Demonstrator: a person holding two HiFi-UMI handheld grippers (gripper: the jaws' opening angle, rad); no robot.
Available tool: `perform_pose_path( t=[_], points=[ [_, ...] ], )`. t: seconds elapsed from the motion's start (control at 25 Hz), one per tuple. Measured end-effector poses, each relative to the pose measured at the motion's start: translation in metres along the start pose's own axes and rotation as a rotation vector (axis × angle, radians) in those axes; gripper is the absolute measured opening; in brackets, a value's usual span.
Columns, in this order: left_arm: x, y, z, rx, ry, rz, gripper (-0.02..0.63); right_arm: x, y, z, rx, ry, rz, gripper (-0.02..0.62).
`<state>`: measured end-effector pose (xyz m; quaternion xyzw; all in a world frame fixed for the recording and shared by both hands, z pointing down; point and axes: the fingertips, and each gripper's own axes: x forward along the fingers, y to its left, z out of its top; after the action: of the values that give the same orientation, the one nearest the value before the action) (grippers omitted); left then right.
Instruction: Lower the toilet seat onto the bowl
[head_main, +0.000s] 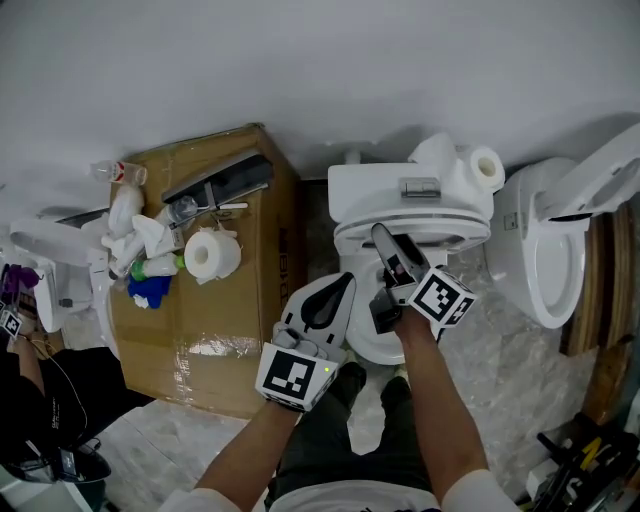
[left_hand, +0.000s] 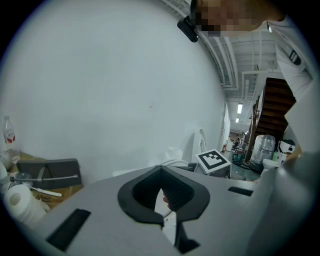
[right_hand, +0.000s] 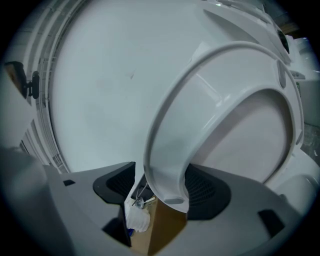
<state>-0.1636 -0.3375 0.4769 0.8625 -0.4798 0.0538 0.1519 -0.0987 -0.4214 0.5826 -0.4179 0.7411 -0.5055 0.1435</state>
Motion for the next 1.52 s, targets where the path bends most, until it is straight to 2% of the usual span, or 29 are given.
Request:
perform_pose_path(
  t=[0.16, 0.6, 0.8, 1.2, 1.4, 1.52],
  points=[
    [-0.006, -0.007, 0.000, -0.002, 0.004, 0.003, 0.008, -0.011, 0.005, -0.006, 0.027, 0.000, 0.020, 0.295],
    [-0.011, -0.036, -0.010, 0.005, 0.030, -0.021, 0.008, -0.067, 0.010, -0.042, 0.208, -0.023, 0.081, 0.295],
    [-0.007, -0.052, -0.018, 0.005, 0.040, -0.037, 0.008, -0.098, 0.002, -0.058, 0.260, -0.012, 0.056, 0.293],
    [-0.016, -0.069, -0.051, -0.013, 0.082, -0.009, 0.008, -0.163, -0.031, -0.106, 0.443, 0.004, -0.018, 0.277],
    [-0.020, -0.092, -0.065, -0.022, 0.081, -0.014, 0.009, -0.186, -0.046, -0.126, 0.456, 0.060, -0.040, 0.241],
    [-0.024, -0.098, -0.075, -0.042, 0.085, 0.017, 0.008, -0.188, -0.048, -0.129, 0.449, 0.089, -0.023, 0.238]
  ],
)
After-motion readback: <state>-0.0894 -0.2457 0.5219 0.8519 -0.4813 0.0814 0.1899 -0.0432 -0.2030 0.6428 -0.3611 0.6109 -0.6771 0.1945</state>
